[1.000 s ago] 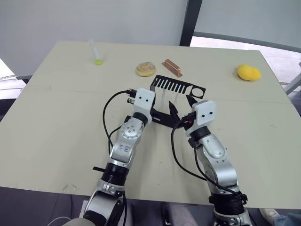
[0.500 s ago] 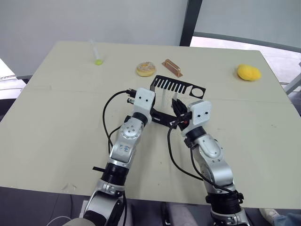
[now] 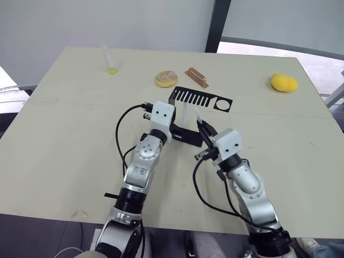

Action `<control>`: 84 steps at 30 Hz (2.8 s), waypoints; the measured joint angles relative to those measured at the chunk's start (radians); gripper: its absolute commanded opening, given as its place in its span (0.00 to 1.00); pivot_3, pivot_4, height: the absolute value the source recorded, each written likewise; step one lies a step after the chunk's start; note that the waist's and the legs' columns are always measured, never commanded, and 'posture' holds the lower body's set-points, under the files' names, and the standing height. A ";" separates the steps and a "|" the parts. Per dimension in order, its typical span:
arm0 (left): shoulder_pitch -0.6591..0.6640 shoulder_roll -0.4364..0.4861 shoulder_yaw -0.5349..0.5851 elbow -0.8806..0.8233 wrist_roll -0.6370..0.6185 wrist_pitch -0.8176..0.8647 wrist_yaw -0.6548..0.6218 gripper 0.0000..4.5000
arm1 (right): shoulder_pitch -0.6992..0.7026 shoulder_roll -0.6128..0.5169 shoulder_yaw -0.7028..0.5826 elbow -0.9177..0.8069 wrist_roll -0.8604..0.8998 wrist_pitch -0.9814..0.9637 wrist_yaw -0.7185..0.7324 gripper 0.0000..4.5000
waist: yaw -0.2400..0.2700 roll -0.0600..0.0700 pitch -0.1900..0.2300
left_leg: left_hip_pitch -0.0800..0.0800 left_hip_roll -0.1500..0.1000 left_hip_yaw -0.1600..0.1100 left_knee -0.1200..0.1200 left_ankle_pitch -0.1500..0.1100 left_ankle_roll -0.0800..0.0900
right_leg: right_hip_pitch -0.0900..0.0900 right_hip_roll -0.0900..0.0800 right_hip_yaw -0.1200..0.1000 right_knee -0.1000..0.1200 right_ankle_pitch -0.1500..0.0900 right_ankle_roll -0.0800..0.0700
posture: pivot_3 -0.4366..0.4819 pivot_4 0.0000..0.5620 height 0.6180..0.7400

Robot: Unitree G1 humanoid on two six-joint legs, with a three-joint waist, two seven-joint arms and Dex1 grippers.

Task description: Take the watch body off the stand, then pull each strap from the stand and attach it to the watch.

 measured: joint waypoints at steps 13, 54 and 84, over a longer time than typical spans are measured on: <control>0.080 0.037 0.020 -0.093 -0.052 0.069 -0.073 0.87 | 0.108 -0.148 -0.114 -0.065 0.165 0.005 0.157 0.00 | -0.001 0.000 0.000 | 0.001 0.000 0.000 -0.001 0.000 0.000 | 0.001 0.000 0.000 0.000 0.000 0.000 | 0.48 0.27 1.00; 0.233 0.682 0.401 -0.396 -1.336 0.743 -0.762 1.00 | -0.183 -0.195 -0.095 -0.084 1.347 0.967 0.338 0.00 | -0.006 0.001 0.001 | -0.002 0.000 -0.006 -0.001 -0.006 0.010 | 0.001 -0.003 -0.004 -0.002 -0.001 -0.002 | 0.48 0.27 1.00; 0.184 0.557 0.319 -0.353 -1.420 0.760 -0.633 0.41 | -0.221 -0.115 -0.095 -0.058 1.353 1.010 0.275 0.00 | -0.025 0.001 0.001 | -0.002 0.001 -0.006 -0.001 -0.005 0.009 | 0.000 -0.002 -0.004 -0.003 -0.001 -0.002 | 0.48 0.27 1.00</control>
